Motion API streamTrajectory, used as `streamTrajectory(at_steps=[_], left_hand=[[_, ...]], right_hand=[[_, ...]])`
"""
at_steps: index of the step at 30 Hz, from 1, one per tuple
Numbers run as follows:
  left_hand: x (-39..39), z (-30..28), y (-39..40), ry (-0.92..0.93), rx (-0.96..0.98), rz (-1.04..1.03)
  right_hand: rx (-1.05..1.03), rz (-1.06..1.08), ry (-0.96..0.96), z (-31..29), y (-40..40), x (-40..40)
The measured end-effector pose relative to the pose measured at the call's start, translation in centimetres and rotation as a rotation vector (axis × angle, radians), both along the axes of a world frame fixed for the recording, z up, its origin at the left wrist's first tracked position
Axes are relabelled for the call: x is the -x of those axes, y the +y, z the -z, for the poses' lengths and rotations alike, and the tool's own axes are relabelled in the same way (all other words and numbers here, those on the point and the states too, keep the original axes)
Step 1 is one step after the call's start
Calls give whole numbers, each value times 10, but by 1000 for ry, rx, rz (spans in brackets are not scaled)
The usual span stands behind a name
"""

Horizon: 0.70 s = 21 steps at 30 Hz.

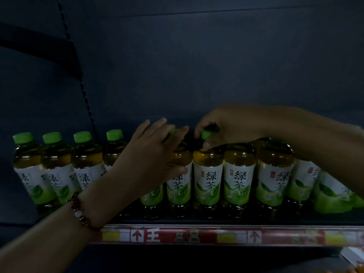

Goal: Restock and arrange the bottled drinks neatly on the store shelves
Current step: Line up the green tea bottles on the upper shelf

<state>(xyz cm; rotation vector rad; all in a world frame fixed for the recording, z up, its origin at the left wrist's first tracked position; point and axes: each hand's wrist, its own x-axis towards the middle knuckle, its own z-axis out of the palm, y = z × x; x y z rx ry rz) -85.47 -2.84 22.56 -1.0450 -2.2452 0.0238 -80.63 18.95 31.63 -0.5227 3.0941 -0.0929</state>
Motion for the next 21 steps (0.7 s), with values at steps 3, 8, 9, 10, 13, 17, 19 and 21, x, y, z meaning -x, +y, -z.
streamTrajectory(at_steps=[3,8,9,10,13,17,19,21], left_hand=[[-7,-3,15,8,-14,-2],[-10,-6,51,-102,35,30],[-10,-6,54,-126,32,25],[-11,-6,54,-135,30,20],[-15,-7,51,-135,47,13],[-20,-14,56,-77,37,21],[-25,-19,68,-71,22,65],[-29,-23,86,-50,49,103]], right_hand=[[116,40,37,-3,17,-15],[-11,137,-31,0,43,-27],[-16,137,-20,3,45,-27],[0,135,-3,6,47,-27],[53,114,26,9,51,-31],[195,156,114,2,65,-52],[193,207,210,-5,78,-63],[97,286,160,-7,89,-68]])
